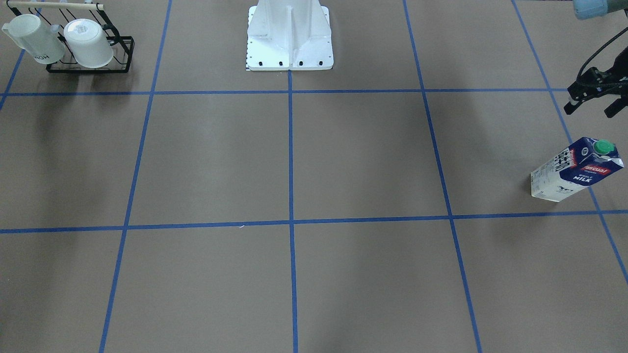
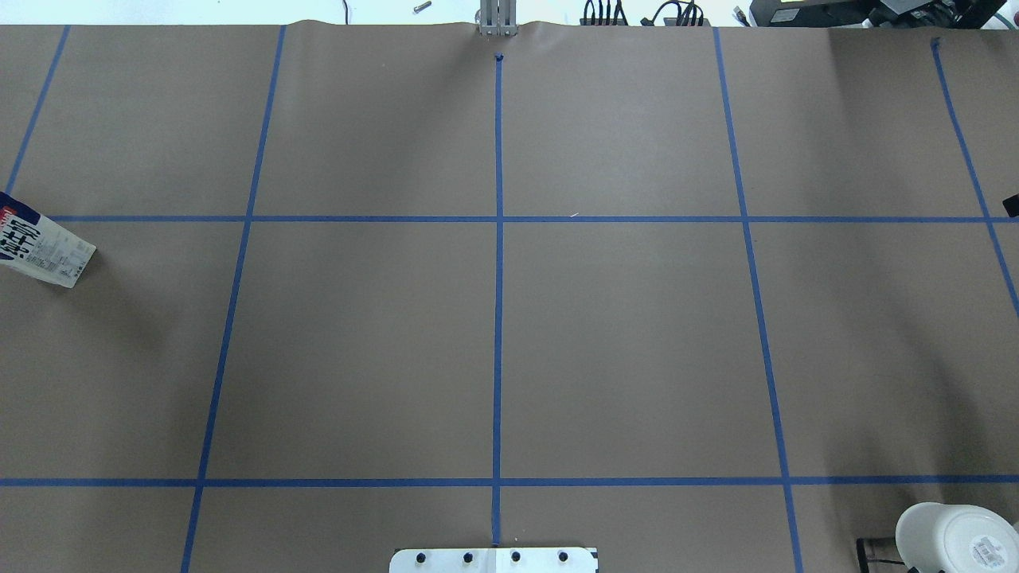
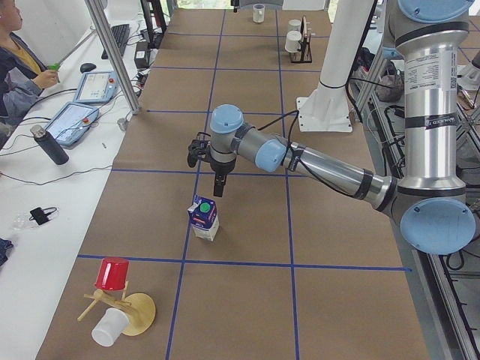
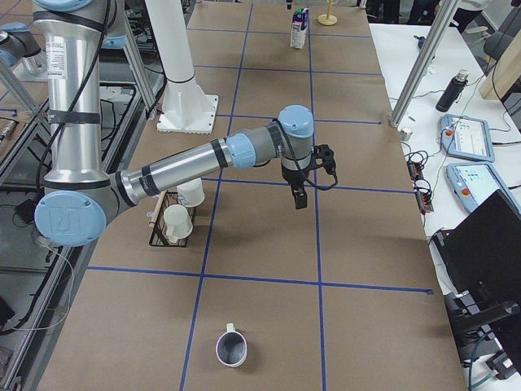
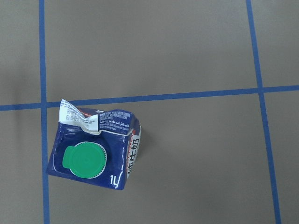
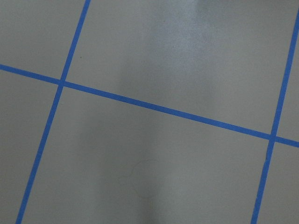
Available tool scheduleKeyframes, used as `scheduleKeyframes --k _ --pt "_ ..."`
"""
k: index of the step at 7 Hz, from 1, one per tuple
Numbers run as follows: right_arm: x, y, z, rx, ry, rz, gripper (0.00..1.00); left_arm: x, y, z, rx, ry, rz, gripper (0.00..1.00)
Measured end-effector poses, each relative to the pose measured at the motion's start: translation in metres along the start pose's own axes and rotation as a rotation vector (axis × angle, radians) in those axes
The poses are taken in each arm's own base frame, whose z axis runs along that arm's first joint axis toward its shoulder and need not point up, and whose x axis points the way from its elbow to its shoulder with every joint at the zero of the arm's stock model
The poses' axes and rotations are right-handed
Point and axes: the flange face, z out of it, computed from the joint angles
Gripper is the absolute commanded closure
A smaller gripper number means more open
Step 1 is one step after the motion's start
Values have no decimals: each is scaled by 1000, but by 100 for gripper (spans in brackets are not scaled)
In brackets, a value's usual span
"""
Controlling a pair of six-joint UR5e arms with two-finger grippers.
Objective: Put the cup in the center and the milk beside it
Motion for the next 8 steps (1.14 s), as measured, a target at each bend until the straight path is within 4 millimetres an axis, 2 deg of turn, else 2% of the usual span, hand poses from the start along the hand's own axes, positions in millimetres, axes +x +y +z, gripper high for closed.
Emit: scheduleKeyframes --k 8 --pt "5 2 4 -8 6 8 0 -11 -2 3 -4 -6 -27 2"
